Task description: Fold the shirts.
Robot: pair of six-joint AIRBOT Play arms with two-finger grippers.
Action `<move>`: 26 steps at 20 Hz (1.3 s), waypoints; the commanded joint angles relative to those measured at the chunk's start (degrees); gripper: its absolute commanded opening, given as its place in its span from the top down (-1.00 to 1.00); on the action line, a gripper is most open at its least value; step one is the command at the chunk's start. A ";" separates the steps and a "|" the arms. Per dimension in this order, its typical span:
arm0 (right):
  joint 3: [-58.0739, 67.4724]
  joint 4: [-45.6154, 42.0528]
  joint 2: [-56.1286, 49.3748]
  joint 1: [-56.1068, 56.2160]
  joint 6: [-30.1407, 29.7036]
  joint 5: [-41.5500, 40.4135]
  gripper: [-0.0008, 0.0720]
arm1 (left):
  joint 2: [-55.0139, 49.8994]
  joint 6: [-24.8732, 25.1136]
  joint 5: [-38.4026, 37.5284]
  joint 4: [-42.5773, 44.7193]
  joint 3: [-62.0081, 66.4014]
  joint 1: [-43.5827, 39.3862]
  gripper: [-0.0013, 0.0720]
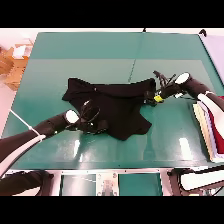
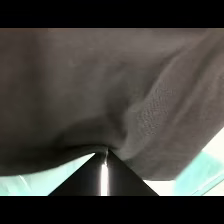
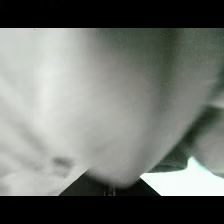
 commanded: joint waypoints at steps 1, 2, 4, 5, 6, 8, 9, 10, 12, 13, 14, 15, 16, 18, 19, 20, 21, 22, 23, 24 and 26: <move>6.51 1.62 4.39 -0.42 1.01 13.22 0.95 | 0.79 -2.91 -7.65 11.15 -0.20 4.90 0.90; 9.09 2.19 6.91 -0.61 1.22 16.50 0.95 | 1.73 -5.22 -11.78 17.27 -0.24 7.63 0.90; 16.24 2.25 11.34 -1.44 2.99 21.51 0.95 | 4.68 -7.08 -18.23 26.12 -0.26 13.99 0.90; 20.72 2.23 12.35 -2.34 4.28 23.15 0.95 | 6.56 -7.21 -20.55 27.80 -0.24 18.27 0.90; 24.41 2.21 12.48 -3.02 5.16 23.23 0.95 | 8.24 -6.25 -21.68 27.47 -0.24 22.56 0.90; 26.75 2.12 12.44 -3.30 6.36 23.32 0.95 | 10.14 -4.13 -22.58 26.16 -0.26 27.63 0.90; 25.88 1.68 12.02 -2.54 6.29 22.93 0.95 | 10.27 -1.99 -22.58 24.50 -0.31 28.52 0.90; 25.07 -0.17 11.41 -2.12 5.84 21.33 0.95 | 10.14 -0.96 -22.60 24.87 -0.33 28.50 0.90; 26.36 -7.80 8.76 -3.96 6.43 13.60 0.95 | 10.03 -0.61 -24.41 28.68 -0.31 28.79 0.90; 28.37 -9.70 6.82 -6.67 7.48 8.11 0.95 | 10.03 -0.59 -26.03 30.40 -0.33 29.51 0.90; 30.36 -9.20 4.83 -9.55 7.50 3.37 0.95 | 10.03 -0.11 -27.17 31.45 -0.31 30.64 0.90; 31.91 -7.82 2.73 -12.59 8.50 -1.40 0.95 | 10.03 0.87 -28.04 31.65 -0.31 32.26 0.90; 32.59 -5.11 0.63 -15.15 10.56 -5.07 0.95 | 10.03 1.99 -28.39 31.69 -0.31 33.94 0.90; 32.57 2.23 -4.44 -18.34 11.37 -7.37 0.95 | 10.03 4.20 -28.04 31.17 -0.31 36.48 0.90; 32.57 5.16 -7.80 -18.80 11.30 -6.84 0.95 | 10.03 5.92 -27.74 29.99 -0.31 36.79 0.90; 32.57 6.14 -11.10 -18.82 11.30 -5.86 0.95 | 10.03 7.56 -27.28 28.76 -0.31 36.76 0.90; 32.57 6.12 -13.99 -18.49 11.30 -5.20 0.95 | 10.03 9.03 -26.77 26.86 -0.31 36.79 0.90; 32.57 6.14 -16.57 -18.18 11.30 -4.44 0.94 | 10.03 9.66 -26.12 25.86 -0.31 36.79 0.90; 32.57 6.14 -18.14 -18.18 11.30 -3.30 0.68 | 10.03 9.79 -25.49 25.44 -0.31 36.79 0.90; 32.57 6.05 -18.73 -18.53 11.30 -1.57 -0.07 | 10.03 9.97 -24.85 25.09 -0.31 36.79 0.90; 34.51 6.23 -18.23 -21.07 11.28 4.79 -0.41 | 10.03 10.97 -23.89 23.39 -0.31 36.79 0.90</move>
